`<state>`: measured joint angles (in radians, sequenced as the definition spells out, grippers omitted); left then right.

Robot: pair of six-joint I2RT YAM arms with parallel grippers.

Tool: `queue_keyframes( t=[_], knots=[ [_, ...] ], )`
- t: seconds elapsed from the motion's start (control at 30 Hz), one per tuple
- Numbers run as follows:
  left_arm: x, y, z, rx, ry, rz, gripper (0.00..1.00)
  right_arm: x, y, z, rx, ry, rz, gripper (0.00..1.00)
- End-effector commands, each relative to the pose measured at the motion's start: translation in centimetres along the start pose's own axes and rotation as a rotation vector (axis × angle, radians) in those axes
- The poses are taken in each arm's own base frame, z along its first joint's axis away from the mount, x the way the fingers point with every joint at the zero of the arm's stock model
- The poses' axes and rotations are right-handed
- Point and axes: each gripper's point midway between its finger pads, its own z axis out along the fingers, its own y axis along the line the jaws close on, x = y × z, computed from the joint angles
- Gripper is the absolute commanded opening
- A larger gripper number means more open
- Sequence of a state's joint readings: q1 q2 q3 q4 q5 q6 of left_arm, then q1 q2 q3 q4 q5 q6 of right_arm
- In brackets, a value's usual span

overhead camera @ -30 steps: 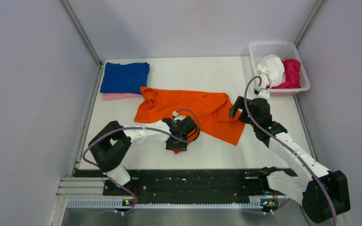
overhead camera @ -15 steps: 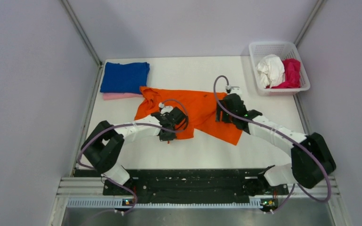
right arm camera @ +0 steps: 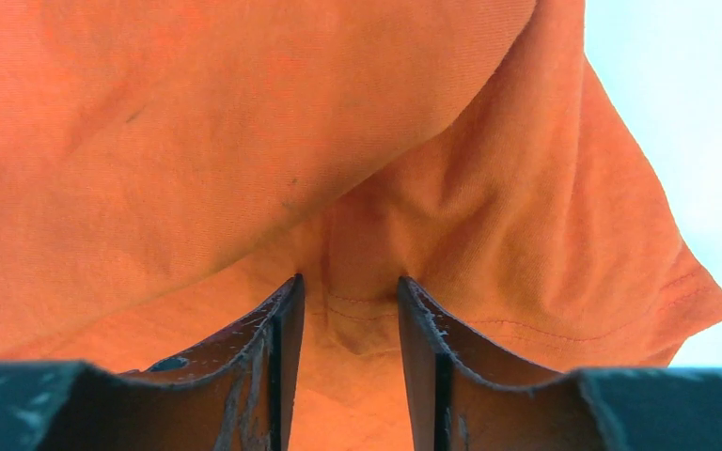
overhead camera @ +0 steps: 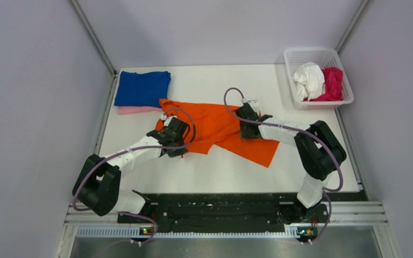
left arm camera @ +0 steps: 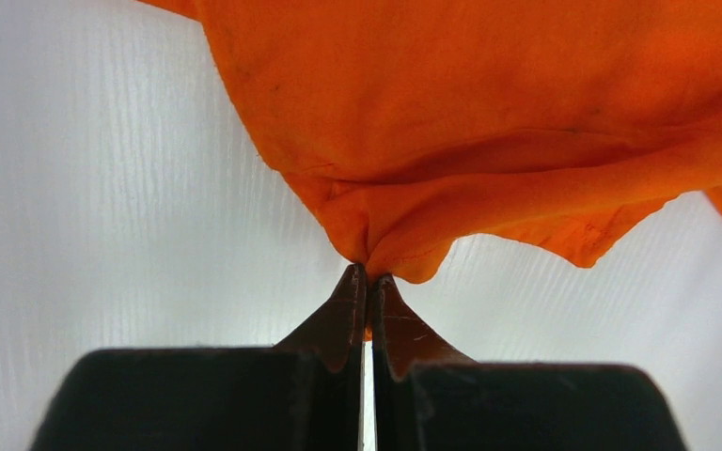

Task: Fold and stack the t-shirts
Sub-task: Flatten out the tshirt

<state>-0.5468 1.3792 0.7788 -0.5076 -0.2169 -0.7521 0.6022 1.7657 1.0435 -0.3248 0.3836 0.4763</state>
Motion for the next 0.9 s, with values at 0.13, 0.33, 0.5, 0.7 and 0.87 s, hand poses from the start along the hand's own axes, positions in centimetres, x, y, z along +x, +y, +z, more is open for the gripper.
queue_keyframes(
  t=[0.13,0.33,0.5,0.7,0.87],
  knots=[
    [-1.8,-1.1,-0.5,0.066,-0.06,-0.03,0.0,-0.4,-0.5,-0.5,0.037,-0.018,0.034,0.26],
    [-2.9,-0.9,-1.0,0.056,-0.092,-0.051,0.0,-0.5,-1.4,-1.1,0.058,-0.039,0.039,0.1],
    [-4.0,-0.5,-1.6,0.04,-0.127,-0.066,0.0,-1.3,-2.5,-2.1,0.091,-0.079,0.06,0.0],
    [-9.5,-1.5,-5.5,0.106,-0.284,-0.148,0.0,-5.2,-5.6,-6.8,0.12,-0.24,0.165,0.0],
    [-16.5,-2.0,-13.6,0.161,-0.535,-0.207,0.0,-9.3,-8.4,-12.7,0.063,-0.4,0.175,0.0]
  ],
)
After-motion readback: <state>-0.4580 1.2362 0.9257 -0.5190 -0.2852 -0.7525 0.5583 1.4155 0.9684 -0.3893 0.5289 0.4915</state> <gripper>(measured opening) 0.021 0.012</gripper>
